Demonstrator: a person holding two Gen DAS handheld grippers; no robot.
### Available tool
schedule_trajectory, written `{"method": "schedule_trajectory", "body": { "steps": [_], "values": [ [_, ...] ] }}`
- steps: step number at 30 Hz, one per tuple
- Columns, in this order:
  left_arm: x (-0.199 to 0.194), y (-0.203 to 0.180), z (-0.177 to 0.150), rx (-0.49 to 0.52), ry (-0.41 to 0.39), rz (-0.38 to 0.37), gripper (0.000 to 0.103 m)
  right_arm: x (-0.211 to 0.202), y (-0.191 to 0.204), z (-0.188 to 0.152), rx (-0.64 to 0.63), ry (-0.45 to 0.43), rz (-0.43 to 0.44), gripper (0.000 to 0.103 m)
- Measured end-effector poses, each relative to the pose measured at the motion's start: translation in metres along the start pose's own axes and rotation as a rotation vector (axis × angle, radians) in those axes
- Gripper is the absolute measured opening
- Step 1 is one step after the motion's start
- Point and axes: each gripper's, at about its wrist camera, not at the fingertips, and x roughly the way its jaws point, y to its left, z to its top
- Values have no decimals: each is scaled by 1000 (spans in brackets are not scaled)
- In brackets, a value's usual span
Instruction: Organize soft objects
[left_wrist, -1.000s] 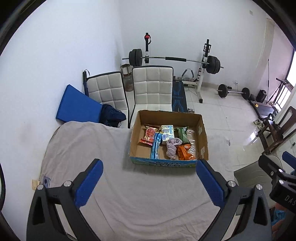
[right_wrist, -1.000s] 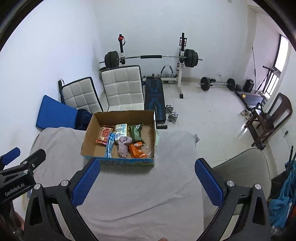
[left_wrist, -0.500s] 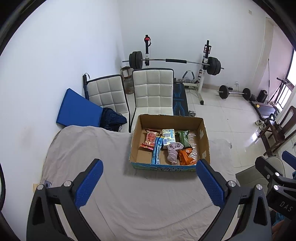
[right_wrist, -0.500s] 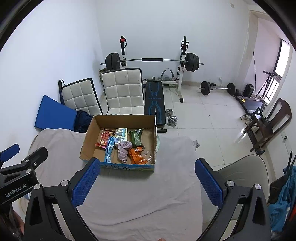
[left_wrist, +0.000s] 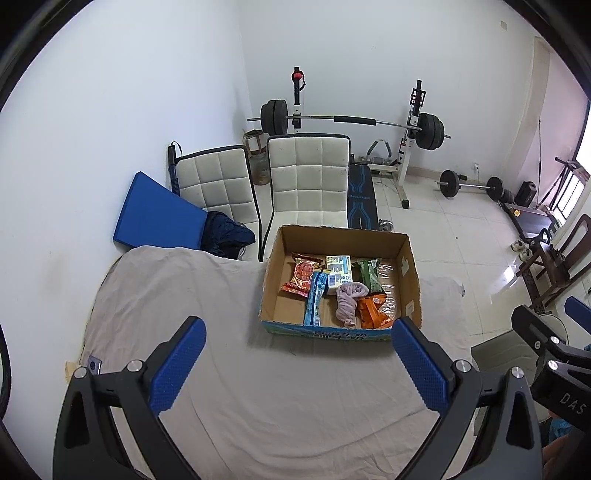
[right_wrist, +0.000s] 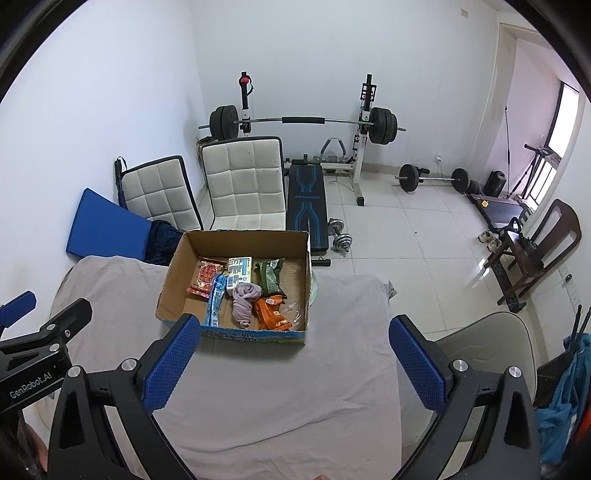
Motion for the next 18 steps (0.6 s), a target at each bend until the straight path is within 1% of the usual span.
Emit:
{"method": "schedule_trajectory", "body": {
  "steps": [18],
  "values": [
    [-2,-1,0,-2,-5,1,103,4,1,6,-6,-11,8,103]
  ]
}}
